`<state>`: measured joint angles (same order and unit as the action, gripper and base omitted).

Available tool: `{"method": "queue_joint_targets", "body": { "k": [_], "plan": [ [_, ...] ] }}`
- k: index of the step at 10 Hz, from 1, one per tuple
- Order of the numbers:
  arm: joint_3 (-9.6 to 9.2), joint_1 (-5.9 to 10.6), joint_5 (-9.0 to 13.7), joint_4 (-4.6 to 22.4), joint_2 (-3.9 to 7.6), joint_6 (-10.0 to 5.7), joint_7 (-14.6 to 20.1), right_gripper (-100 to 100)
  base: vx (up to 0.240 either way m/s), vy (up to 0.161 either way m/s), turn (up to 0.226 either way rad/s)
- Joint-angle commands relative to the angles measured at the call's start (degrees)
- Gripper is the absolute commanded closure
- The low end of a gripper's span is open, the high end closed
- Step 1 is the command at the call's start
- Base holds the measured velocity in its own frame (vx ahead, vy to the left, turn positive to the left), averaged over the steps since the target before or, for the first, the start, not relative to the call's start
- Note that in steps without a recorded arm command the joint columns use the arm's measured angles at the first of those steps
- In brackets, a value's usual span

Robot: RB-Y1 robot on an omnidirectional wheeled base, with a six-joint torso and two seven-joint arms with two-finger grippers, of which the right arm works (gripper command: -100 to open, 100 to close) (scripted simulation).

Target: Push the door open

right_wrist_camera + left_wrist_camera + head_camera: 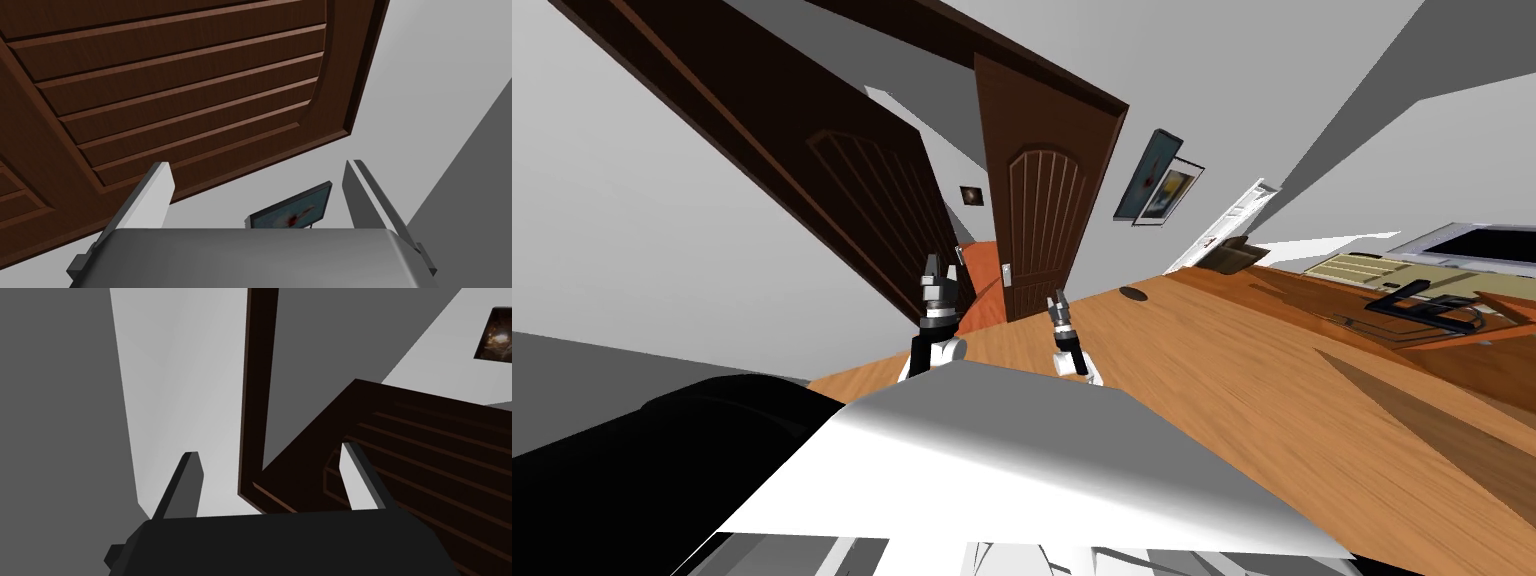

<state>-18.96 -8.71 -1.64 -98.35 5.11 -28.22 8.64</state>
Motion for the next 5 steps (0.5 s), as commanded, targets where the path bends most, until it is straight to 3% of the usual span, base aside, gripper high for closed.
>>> {"method": "queue_joint_targets", "body": {
  "k": [1,5],
  "plan": [
    [-0.72,1.04,0.04,1.75,-0.01,0.00,0.29,-100,0.076,0.064,-0.085],
    [-3.64,4.13,0.14,6.20,0.18,0.93,1.15,-100,0.079,0.065,-0.091]
  ]
}}
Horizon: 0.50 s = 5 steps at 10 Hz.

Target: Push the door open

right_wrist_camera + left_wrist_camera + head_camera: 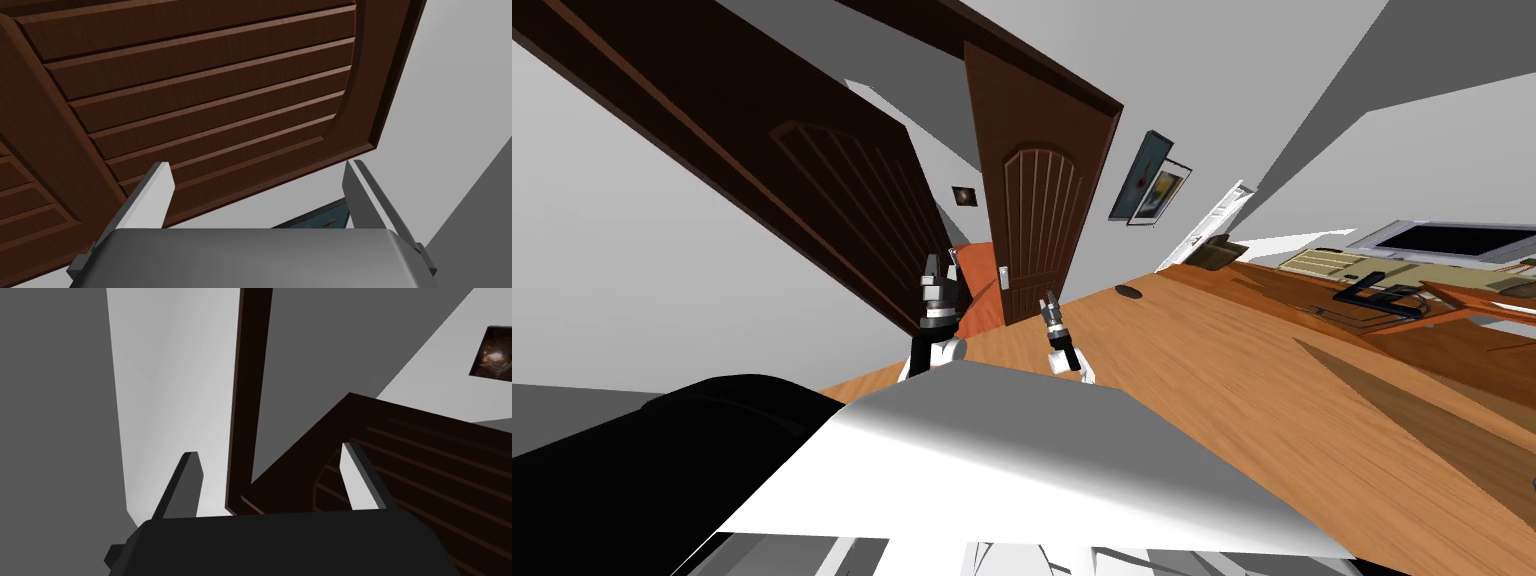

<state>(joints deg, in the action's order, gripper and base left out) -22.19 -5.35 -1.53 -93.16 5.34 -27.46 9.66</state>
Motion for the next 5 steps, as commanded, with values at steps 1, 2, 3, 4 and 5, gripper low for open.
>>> {"method": "queue_joint_targets", "body": {
  "k": [1,2,3,4,5],
  "plan": [
    [-1.14,1.54,0.05,2.12,-0.02,0.40,0.34,-100,0.081,0.078,-0.074],
    [-1.88,2.31,0.07,3.24,0.02,0.64,0.56,-100,0.077,0.075,-0.105],
    [-2.61,3.08,0.10,4.35,0.06,0.87,0.77,-100,0.082,0.075,-0.112],
    [-4.03,4.58,0.15,6.51,0.11,1.32,1.19,-100,0.098,0.086,-0.171],
    [-4.74,5.33,0.17,7.59,0.13,1.55,1.40,-100,0.113,0.098,-0.125]
  ]
}}
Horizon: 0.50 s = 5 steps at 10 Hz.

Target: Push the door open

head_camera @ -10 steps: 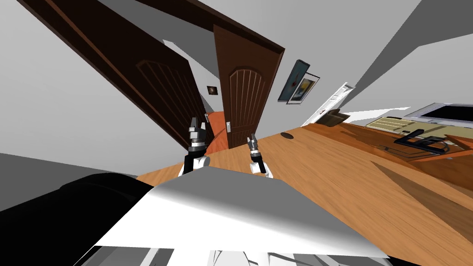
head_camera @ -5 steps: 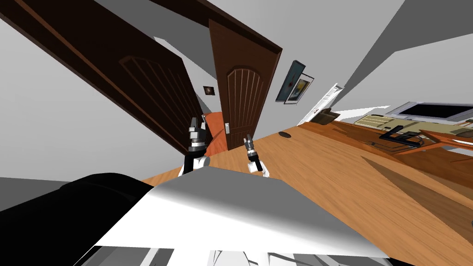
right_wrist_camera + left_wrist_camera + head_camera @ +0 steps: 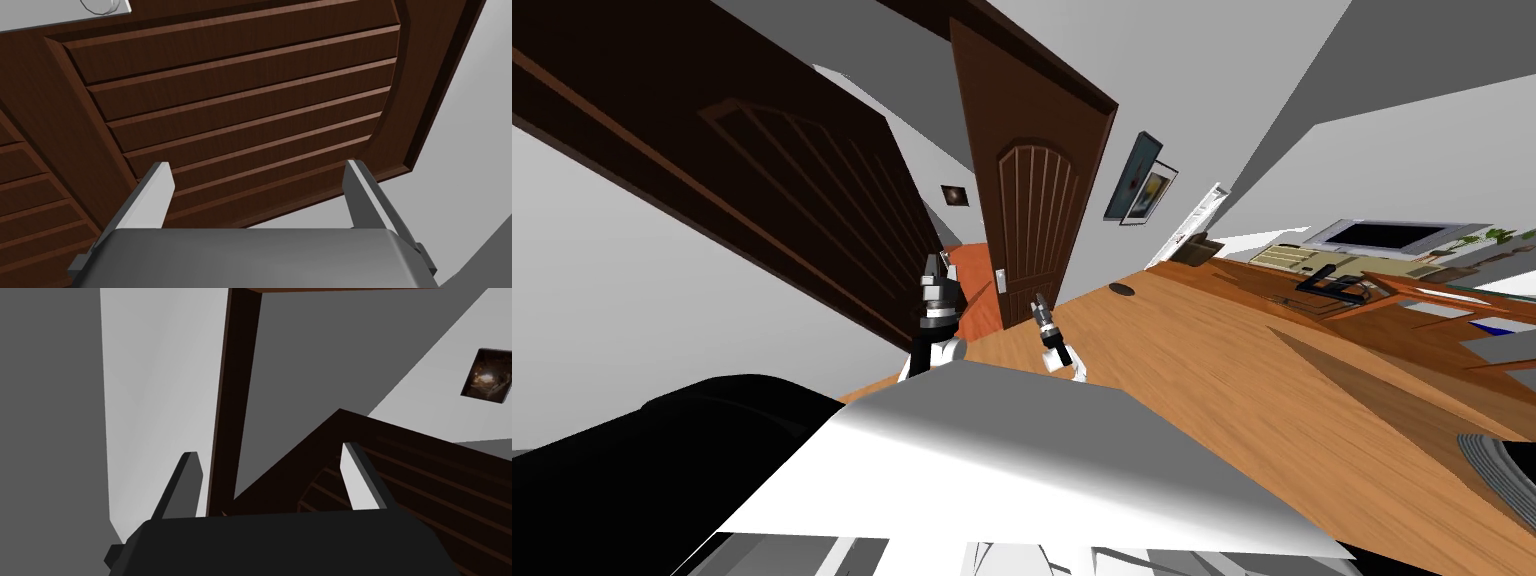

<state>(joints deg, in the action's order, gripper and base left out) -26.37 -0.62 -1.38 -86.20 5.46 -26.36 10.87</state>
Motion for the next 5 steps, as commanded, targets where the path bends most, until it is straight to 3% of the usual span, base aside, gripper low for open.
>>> {"method": "queue_joint_targets", "body": {
  "k": [1,5],
  "plan": [
    [-1.28,1.35,0.04,1.72,0.04,0.67,0.40,-100,0.111,0.084,-0.077],
    [-5.35,5.65,0.18,7.91,0.11,1.97,1.60,-100,0.099,0.102,-0.136]
  ]
}}
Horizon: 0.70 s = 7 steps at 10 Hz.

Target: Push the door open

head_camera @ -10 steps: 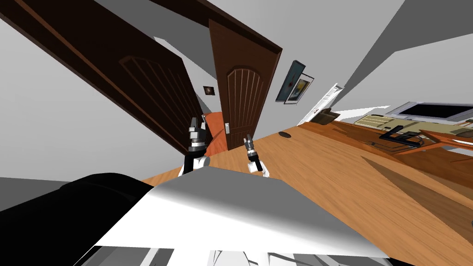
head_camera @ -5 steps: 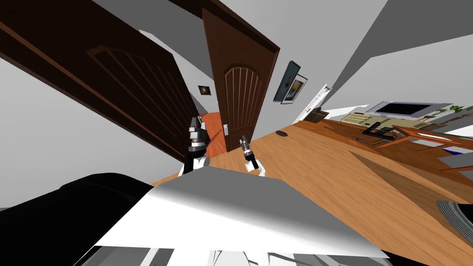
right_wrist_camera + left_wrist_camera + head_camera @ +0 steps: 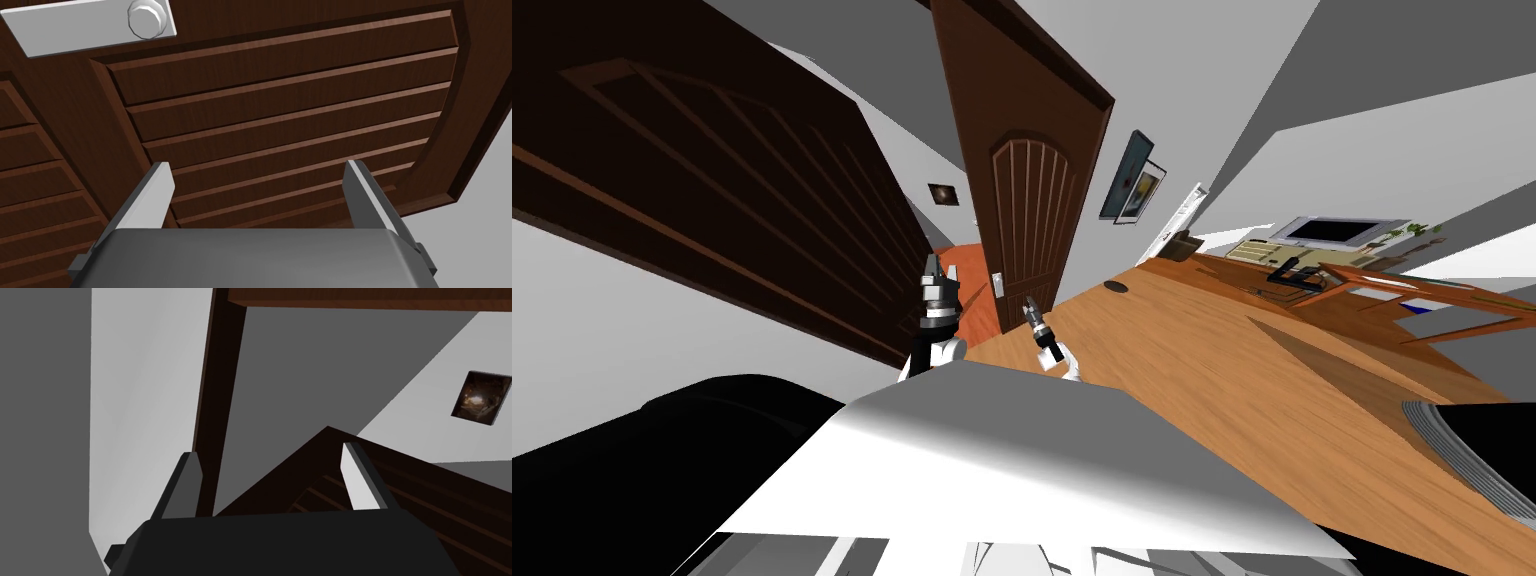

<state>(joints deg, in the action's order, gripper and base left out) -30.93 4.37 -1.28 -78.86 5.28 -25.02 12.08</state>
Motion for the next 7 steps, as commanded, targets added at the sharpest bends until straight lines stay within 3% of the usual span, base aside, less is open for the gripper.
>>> {"method": "queue_joint_targets", "body": {
  "k": [1,7],
  "plan": [
    [-2.05,1.98,0.11,2.49,0.30,1.02,0.76,-100,0.144,0.160,-0.157],
    [-6.56,6.74,0.26,9.34,0.24,2.46,2.09,-100,0.100,0.097,-0.098]
  ]
}}
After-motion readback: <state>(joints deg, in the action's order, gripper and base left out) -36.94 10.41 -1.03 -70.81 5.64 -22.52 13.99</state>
